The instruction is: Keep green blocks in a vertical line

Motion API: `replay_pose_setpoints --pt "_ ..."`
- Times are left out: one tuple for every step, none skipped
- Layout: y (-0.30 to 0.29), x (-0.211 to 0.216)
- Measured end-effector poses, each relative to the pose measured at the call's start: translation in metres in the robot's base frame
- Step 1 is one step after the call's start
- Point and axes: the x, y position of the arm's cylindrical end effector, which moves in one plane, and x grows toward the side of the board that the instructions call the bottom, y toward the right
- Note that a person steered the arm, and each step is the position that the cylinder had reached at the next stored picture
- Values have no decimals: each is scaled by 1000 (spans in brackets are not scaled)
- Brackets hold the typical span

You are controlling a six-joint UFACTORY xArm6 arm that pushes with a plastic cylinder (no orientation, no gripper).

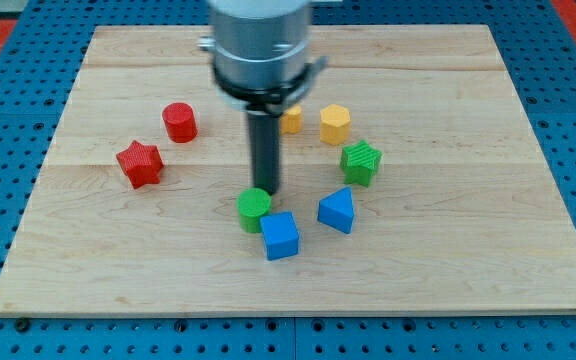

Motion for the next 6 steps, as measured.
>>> replay_pose_setpoints --pt "-71 0" --pt "-67 42" --pt "15 21" --pt "96 9" --pt "109 5" --pt "139 16"
